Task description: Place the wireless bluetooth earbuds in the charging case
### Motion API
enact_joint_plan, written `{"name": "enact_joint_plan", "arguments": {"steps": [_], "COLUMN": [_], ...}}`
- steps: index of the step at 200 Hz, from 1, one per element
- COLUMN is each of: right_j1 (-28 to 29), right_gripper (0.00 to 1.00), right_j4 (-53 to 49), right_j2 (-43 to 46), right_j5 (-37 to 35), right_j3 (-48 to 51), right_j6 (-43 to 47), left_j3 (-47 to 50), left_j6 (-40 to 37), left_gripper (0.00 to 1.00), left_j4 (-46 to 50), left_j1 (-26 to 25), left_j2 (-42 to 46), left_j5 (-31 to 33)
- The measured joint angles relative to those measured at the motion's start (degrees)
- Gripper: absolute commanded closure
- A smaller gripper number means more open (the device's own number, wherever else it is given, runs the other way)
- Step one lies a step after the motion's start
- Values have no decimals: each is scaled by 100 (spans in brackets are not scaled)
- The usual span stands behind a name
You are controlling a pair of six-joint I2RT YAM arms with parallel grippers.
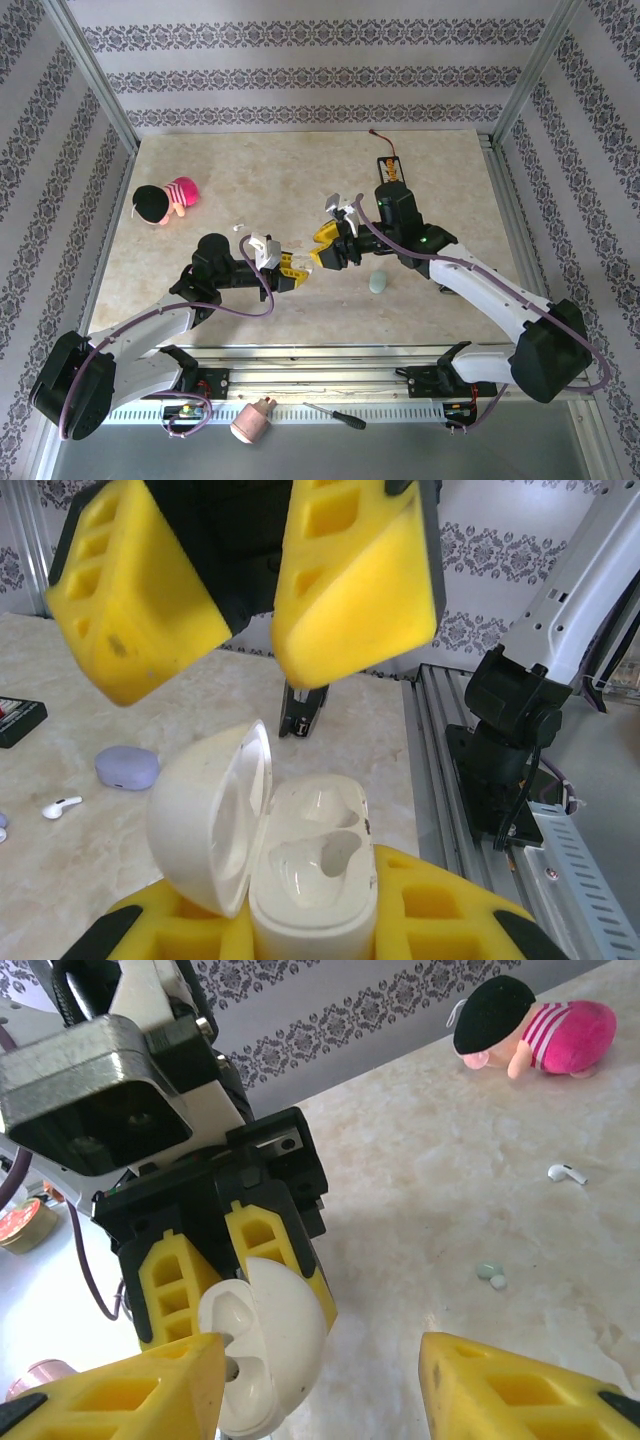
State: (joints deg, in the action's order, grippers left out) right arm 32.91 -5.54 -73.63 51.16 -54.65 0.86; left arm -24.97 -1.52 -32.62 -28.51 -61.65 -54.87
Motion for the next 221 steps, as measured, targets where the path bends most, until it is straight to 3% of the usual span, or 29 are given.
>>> {"name": "enact_joint_plan", "arguments": {"steps": [82,136,179,221], "right_j1": [74,72,-33,-608], "right_gripper": [49,35,32,33], "right_j4": [-2,-39,-61,-214], "right_j2": [-52,-61,350,503], "right_j5": [-94,-247,-380,-1294], "right_j3": [68,61,105,79], "right_j6": [-7,-55,-46,-61], "left_j3": [0,0,7,149], "left_j6": [66,50,-184,-468], "left_gripper": [96,96,96,96], "left_j4": [-155,-155,-160,-173], "left_j1": [0,0,0,0], "left_j2": [42,42,42,-50], "left_j5": [-125,-101,79,326]}}
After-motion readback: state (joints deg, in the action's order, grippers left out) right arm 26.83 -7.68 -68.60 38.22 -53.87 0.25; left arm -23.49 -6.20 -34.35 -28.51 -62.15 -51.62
